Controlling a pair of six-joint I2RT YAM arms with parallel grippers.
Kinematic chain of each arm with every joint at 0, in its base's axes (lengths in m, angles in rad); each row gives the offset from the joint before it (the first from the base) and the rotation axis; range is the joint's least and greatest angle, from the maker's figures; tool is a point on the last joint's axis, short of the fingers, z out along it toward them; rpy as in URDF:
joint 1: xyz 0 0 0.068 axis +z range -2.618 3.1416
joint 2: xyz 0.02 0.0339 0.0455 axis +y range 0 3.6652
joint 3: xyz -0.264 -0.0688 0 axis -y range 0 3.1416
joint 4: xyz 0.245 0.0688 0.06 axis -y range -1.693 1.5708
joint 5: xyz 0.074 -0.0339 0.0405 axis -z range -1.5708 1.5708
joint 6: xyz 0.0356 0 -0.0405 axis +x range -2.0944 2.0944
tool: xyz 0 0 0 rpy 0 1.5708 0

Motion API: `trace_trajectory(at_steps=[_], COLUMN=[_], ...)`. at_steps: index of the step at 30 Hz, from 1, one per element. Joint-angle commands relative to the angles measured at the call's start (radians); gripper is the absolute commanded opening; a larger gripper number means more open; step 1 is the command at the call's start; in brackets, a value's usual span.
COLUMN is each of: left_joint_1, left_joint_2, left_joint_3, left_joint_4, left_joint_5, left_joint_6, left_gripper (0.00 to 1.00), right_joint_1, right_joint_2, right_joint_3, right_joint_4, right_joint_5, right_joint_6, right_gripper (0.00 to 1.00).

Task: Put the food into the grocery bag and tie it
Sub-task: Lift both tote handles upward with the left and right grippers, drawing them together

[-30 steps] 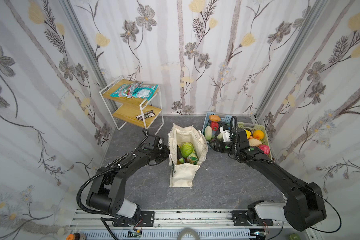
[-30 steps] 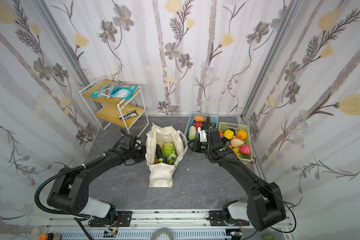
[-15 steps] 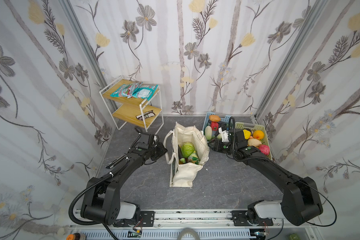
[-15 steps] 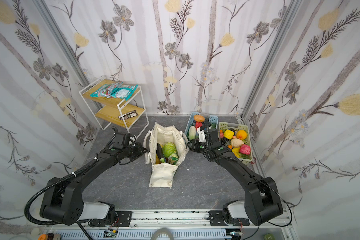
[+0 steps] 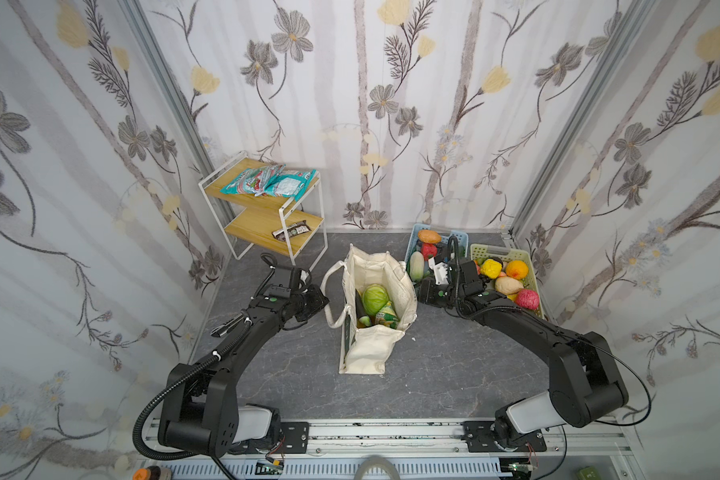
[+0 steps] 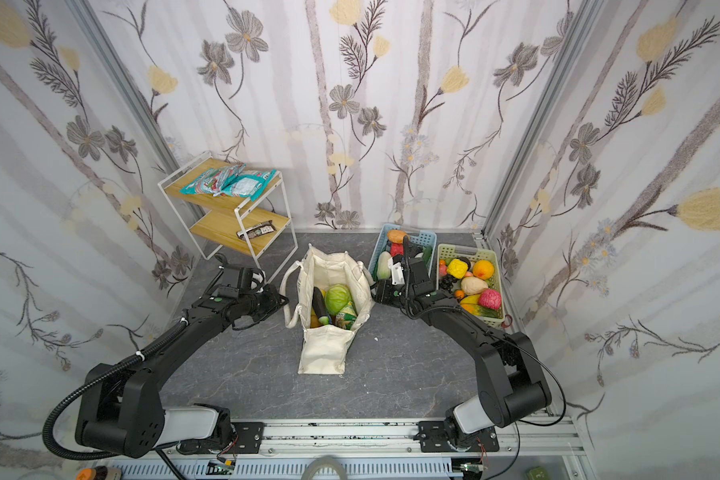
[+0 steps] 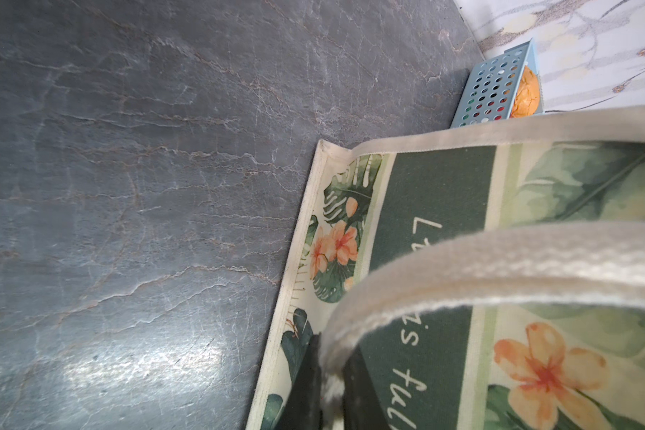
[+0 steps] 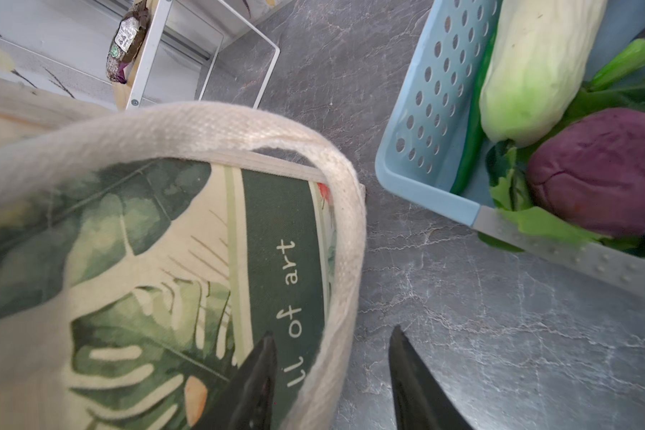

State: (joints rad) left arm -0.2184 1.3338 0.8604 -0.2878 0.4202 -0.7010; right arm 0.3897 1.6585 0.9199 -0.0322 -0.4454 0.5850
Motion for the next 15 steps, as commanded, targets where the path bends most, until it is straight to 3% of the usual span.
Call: trace_trajectory(at_steps=[1,8,15], left_joint_1=[0.003,0.010,0.039], left_joint_2=[-0.008,-0.014,-0.037], left_joint_3=[0.009,0.028,0.079], left_joint_4=[0.008,-0.005,-0.052], left_joint_5=[0.007,0.013,0.012], left_joint_6=[0.006,0.016,0.044], left_gripper=[0.10,0.10,0.10], right_joint_1=[0.008,0.016,0.000], right_joint_2=[0.023,0.029,-0.026], right_joint_3=[0.005,0.001,0.003], right_joint_4=[0.052,0.078,0.049], right_joint_5=[-0.023,-0.035,0.001], right_joint_6=[0.014,0.031,0.029], right_gripper=[0.48,0.28,0.17])
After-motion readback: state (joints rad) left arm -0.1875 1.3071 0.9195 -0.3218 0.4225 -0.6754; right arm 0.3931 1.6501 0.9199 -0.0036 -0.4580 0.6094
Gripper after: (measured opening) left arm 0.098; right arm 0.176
